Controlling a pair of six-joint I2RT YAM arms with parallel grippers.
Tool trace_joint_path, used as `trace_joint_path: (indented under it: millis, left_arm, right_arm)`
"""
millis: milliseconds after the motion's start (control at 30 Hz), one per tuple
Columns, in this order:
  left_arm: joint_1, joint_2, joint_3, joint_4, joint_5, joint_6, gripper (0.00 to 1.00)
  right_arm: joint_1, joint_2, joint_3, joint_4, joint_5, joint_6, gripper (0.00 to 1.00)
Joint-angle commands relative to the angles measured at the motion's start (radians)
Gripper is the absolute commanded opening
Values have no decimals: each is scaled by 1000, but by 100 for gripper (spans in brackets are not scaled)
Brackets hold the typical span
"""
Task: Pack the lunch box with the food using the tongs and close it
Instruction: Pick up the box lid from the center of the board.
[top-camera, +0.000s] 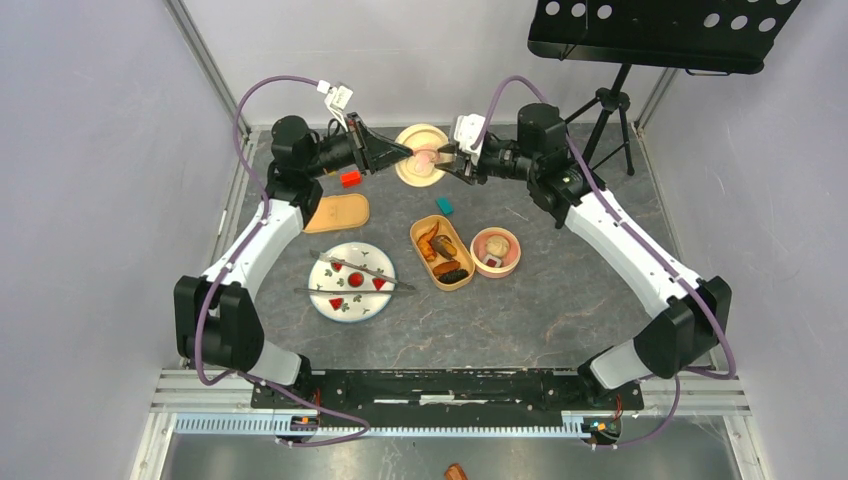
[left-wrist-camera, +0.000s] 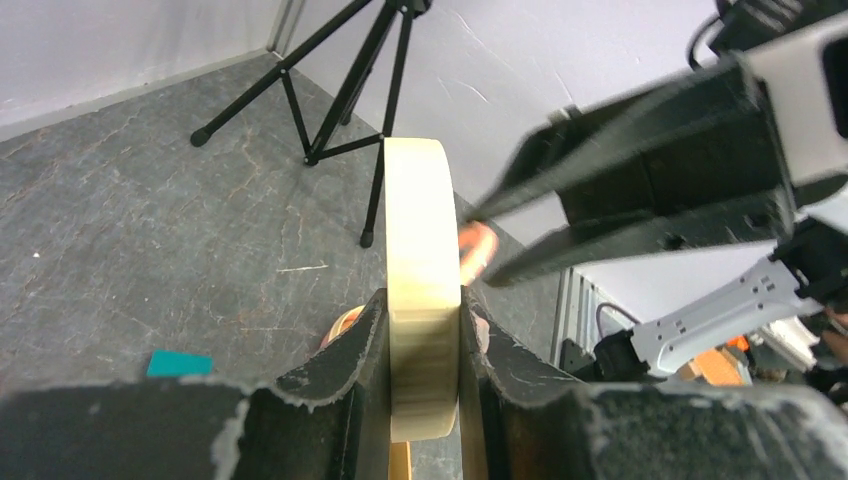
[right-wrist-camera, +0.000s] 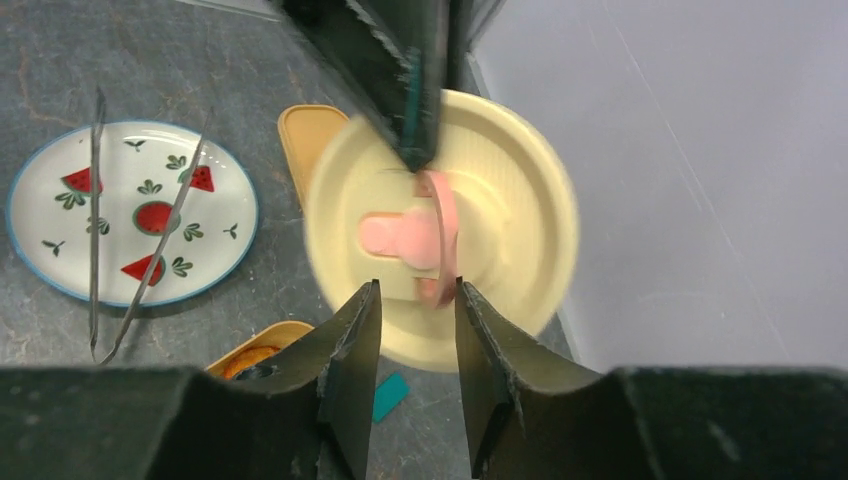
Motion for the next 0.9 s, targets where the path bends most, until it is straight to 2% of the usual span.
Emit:
trace_joint_path:
  millis: [0, 133, 333, 633, 867]
  left_arm:
    - [2, 16, 20, 79, -73, -122, 2]
    - [3, 29, 18, 114, -71, -159, 2]
    - [3, 28, 15, 141, -32, -152, 2]
    - [2, 60, 16, 193, 50, -230, 2]
    - [-3, 73, 8, 267, 66, -302, 2]
  right_arm:
    - [65, -79, -18, -83, -92, -185, 37]
    - [93, -110, -31, -142, -83, -299, 35]
    - [90, -117, -31, -115, 31, -266, 42]
    - [71, -212, -229, 267, 229, -94, 50]
    - [72, -199, -251, 302, 199, -113, 53]
